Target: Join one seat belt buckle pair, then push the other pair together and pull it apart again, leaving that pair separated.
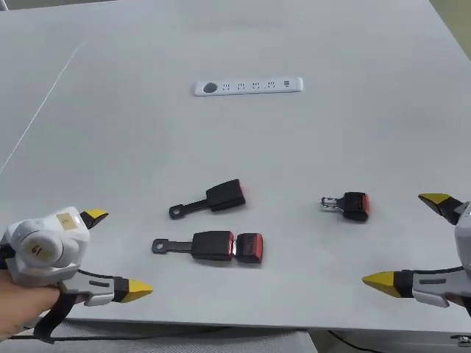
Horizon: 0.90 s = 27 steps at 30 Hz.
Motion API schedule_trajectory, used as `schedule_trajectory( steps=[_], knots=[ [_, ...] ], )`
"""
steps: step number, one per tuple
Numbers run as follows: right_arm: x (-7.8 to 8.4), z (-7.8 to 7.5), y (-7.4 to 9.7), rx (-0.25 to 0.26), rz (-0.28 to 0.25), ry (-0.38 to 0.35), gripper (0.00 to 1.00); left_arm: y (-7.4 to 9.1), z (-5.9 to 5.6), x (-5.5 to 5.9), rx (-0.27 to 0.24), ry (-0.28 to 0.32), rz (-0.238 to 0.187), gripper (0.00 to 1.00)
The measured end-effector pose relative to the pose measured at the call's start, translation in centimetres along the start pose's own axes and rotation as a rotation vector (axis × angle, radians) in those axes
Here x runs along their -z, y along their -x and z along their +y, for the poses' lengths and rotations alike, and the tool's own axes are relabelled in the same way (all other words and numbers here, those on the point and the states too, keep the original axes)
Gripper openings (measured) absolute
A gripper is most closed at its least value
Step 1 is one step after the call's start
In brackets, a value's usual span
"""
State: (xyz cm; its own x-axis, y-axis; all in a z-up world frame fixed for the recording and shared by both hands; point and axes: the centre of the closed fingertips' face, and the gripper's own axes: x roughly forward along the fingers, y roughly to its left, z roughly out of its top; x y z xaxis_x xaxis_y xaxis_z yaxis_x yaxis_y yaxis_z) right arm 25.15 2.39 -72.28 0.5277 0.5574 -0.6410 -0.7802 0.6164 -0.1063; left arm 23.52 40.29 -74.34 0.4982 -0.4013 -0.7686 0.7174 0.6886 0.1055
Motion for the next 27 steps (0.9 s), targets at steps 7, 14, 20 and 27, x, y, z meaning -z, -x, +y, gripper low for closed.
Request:
schedule_trajectory(
  steps=[7,14,20,27],
  knots=[
    [-0.37,0.82,-0.57,-0.003,-0.014,-0.030,1.00,0.31,-0.24,0.15,-0.012,0.015,-0.018,1.00],
    [-0.47,0.84,-0.57,0.002,-0.031,-0.073,1.00,0.64,-0.30,0.34,-0.027,0.021,-0.024,1.00],
    [-0.46,0.85,-0.39,0.000,-0.029,-0.075,1.00,0.78,-0.34,0.48,-0.033,0.026,-0.023,1.00],
    [-0.51,0.58,-0.30,0.024,-0.020,-0.081,1.00,0.85,-0.43,0.32,-0.038,0.021,-0.033,1.00]
  ],
)
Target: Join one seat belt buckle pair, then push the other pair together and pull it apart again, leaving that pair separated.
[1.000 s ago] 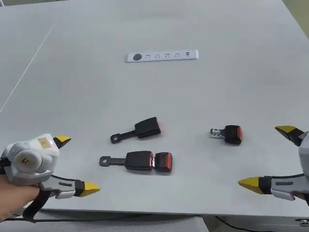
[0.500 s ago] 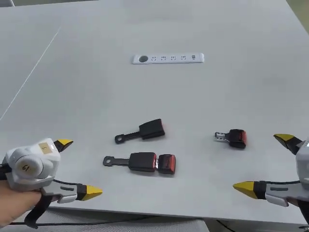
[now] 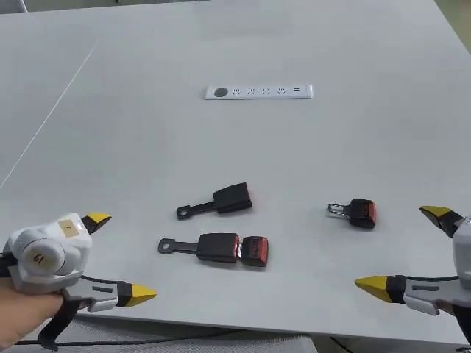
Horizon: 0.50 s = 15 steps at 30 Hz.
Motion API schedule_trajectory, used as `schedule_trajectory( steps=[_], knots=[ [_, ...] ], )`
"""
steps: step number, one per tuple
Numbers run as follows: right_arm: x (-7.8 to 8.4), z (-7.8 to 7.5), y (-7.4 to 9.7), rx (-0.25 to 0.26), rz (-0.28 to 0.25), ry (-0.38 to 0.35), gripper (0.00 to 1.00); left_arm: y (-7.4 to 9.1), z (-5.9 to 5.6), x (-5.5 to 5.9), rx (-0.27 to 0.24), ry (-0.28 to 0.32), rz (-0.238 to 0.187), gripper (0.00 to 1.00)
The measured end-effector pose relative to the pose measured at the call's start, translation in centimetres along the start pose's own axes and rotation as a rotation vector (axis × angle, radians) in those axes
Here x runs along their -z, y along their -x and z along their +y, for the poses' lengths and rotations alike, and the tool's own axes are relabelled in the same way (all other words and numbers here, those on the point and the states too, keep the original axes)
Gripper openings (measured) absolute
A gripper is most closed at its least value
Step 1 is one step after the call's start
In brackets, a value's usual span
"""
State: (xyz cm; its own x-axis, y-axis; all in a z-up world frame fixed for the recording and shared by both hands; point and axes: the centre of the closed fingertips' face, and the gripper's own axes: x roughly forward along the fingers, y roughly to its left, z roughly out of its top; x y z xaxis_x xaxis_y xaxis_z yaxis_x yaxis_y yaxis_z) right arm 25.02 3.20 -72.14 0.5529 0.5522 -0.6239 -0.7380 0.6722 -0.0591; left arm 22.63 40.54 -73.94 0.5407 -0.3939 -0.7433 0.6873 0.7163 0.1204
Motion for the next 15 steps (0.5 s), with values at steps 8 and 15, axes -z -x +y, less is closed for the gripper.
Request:
schedule_trajectory(
  steps=[8,15],
  knots=[
    [0.38,0.43,-0.54,-0.011,0.001,-0.007,1.00,-0.03,0.03,0.03,0.000,0.010,-0.002,1.00],
    [0.41,0.58,-0.80,-0.015,-0.001,-0.014,1.00,-0.19,0.17,-0.13,-0.003,0.016,-0.014,1.00]
  ],
)
